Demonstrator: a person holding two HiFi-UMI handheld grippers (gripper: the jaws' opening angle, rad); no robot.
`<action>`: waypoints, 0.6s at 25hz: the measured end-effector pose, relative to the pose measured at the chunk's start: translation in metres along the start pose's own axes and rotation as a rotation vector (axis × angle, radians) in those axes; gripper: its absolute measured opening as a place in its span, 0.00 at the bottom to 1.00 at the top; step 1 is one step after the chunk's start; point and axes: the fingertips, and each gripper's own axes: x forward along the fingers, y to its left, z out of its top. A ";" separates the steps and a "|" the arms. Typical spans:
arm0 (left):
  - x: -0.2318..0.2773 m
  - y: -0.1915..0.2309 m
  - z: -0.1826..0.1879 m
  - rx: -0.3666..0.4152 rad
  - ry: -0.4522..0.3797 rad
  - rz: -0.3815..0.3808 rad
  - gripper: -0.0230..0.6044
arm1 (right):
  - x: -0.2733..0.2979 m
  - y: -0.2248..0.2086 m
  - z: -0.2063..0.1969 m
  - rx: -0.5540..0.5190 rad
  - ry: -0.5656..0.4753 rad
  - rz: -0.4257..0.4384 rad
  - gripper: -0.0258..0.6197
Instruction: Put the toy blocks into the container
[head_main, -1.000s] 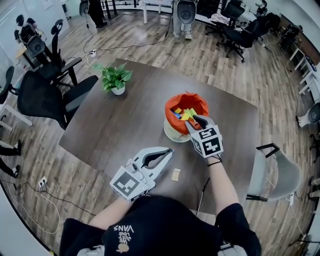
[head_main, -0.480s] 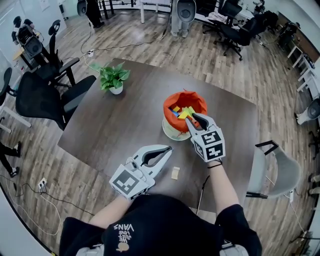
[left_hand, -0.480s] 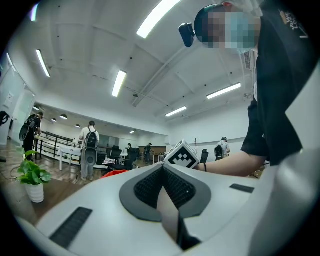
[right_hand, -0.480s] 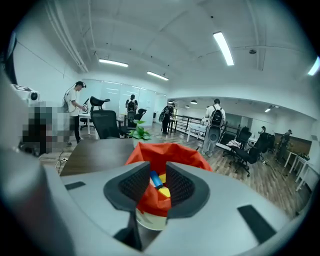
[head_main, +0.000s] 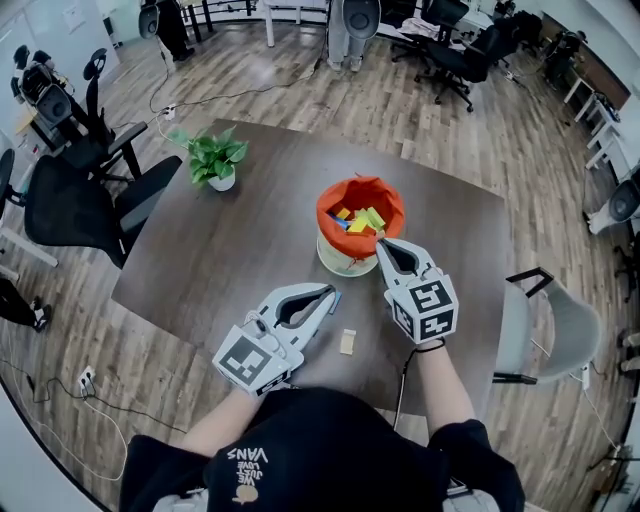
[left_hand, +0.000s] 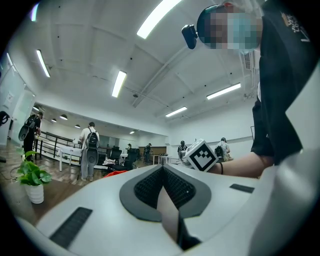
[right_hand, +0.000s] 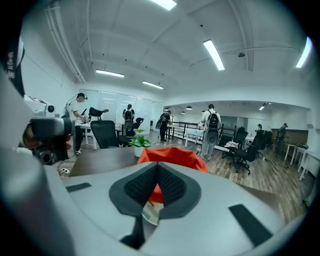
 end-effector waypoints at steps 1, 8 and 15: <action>0.000 0.000 0.000 -0.001 0.000 -0.001 0.05 | -0.004 0.001 -0.001 0.005 -0.006 -0.005 0.07; 0.009 -0.007 -0.001 -0.007 -0.005 -0.038 0.05 | -0.038 0.009 -0.005 0.001 -0.044 -0.036 0.07; 0.017 -0.020 -0.007 -0.019 0.004 -0.087 0.05 | -0.078 0.014 -0.013 0.024 -0.055 -0.081 0.07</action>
